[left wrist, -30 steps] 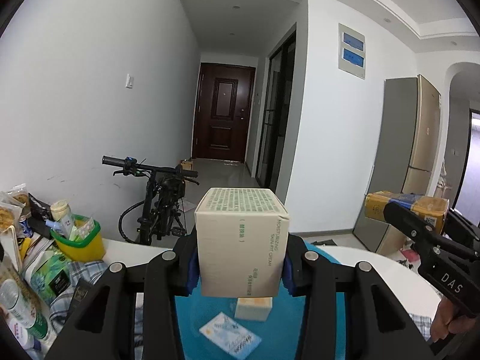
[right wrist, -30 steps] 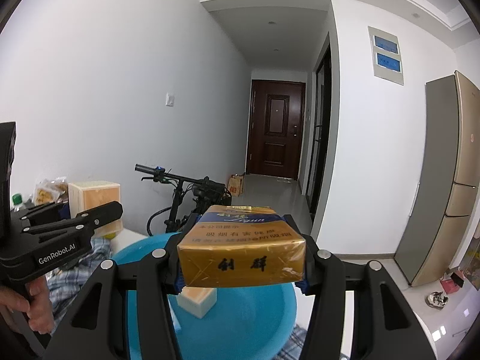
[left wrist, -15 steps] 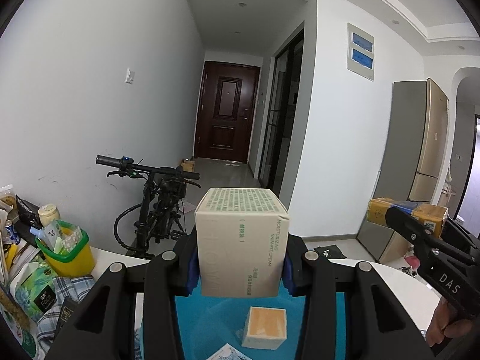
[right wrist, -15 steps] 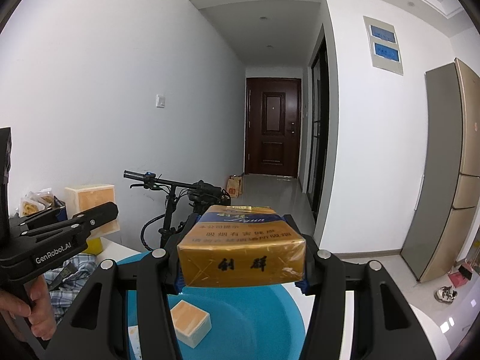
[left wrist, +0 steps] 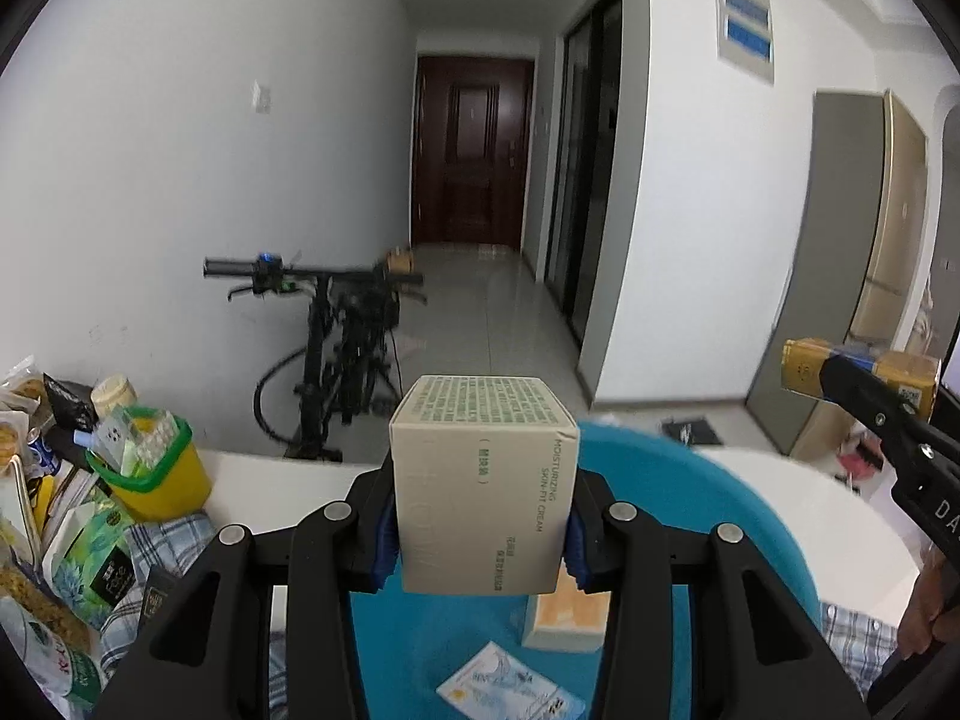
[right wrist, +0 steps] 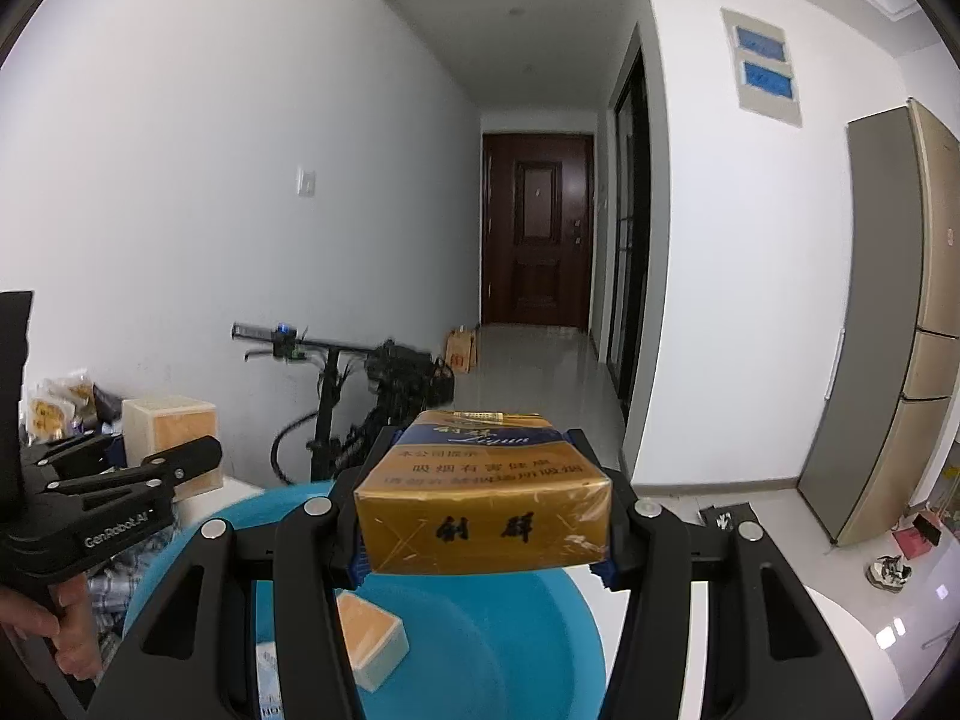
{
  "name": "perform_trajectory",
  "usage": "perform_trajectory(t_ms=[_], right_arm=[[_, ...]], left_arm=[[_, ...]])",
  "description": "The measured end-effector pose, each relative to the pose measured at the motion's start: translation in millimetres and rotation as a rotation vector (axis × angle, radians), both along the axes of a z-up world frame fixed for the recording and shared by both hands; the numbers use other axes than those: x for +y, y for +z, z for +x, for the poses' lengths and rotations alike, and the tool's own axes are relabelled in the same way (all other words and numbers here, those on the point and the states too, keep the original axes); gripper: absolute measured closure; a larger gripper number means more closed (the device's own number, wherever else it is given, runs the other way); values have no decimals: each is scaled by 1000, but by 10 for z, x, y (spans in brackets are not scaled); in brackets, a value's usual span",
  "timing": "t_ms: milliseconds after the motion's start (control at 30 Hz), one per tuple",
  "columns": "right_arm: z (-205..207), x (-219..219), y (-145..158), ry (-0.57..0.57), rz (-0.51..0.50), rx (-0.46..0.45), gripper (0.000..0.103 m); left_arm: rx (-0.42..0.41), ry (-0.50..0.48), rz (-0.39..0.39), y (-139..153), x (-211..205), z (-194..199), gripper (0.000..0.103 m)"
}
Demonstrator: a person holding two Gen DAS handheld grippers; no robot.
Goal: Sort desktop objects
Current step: 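Carry the beige box over the basin with the left tool while the right tool carries the gold pack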
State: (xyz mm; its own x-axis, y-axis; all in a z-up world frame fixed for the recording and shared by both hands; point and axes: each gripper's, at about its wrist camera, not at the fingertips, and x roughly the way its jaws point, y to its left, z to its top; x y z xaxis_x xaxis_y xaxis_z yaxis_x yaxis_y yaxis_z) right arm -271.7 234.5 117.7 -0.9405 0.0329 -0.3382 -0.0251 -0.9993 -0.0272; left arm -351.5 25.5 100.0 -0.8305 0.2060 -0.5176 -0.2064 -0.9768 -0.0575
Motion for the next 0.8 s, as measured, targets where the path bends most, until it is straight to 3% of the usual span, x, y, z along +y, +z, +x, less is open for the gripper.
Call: perform_trajectory(t_ms=[133, 367, 667, 800], right_arm=[[-121, 19, -36, 32, -20, -89, 51], [-319, 80, -167, 64, -44, -219, 51], [-480, 91, -384, 86, -81, -328, 51], [-589, 120, -489, 117, -99, -430, 51]], left_arm=[[-68, 12, -69, -84, 88, -62, 58], [-208, -4, -88, -229, 124, -211, 58], [-288, -2, -82, -408, 106, -321, 58], [-392, -25, -111, -600, 139, -467, 58]])
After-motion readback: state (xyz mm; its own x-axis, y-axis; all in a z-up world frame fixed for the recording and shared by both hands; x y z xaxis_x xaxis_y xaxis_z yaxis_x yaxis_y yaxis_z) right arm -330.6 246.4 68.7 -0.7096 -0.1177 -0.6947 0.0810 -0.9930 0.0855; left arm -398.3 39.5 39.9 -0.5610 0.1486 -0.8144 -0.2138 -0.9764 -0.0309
